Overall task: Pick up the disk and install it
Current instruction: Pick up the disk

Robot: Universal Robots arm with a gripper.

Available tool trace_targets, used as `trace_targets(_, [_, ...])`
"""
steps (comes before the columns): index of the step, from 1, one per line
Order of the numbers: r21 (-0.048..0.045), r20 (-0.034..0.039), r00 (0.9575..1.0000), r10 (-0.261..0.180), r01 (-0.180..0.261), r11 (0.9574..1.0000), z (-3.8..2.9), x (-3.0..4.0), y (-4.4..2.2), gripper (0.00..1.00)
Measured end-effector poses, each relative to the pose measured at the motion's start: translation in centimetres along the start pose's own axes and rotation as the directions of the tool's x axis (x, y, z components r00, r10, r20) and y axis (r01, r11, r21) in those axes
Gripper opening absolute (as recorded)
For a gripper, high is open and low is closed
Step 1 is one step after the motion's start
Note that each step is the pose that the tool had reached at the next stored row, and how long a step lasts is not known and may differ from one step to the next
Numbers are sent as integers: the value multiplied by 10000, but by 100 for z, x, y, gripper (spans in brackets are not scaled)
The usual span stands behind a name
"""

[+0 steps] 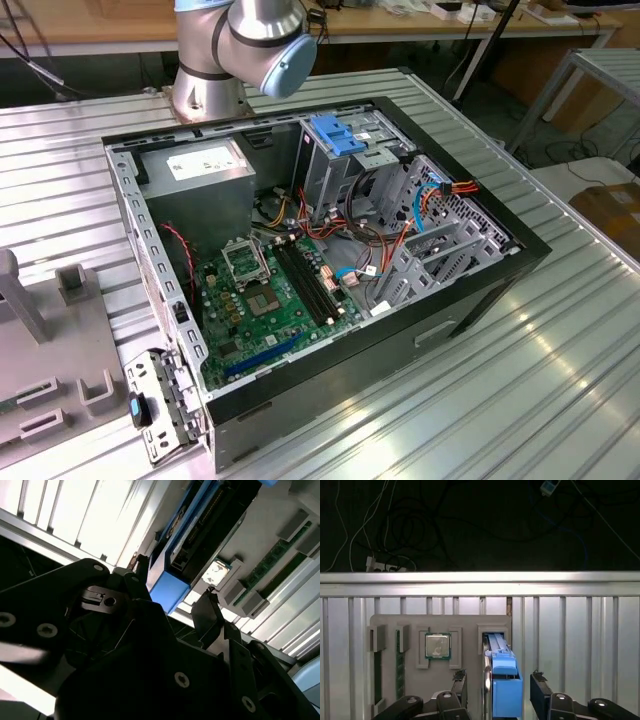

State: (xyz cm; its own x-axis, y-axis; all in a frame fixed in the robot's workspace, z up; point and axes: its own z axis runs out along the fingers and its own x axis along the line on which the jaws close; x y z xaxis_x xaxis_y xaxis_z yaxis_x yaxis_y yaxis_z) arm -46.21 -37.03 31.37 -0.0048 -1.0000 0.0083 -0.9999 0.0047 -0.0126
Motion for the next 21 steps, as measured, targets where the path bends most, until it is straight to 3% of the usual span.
trace_targets(6, [-41,9,10000,48,-48,10000,133,-1,1,62])
trace_targets(9, [-43,8,10000,49,-49,10000,136,-1,2,62])
trace_targets(10, [-41,9,10000,48,-48,10000,137,-1,1,53])
trace_targets(11, [-42,9,10000,49,-49,10000,137,-1,2,53])
trace_targets(12, [-41,9,10000,49,-49,10000,138,-1,1,47])
trace_targets(17, [-42,9,10000,53,-53,10000,142,-33,2,47])
trace_targets(21, [-41,9,10000,69,-68,10000,143,-13,2,47])
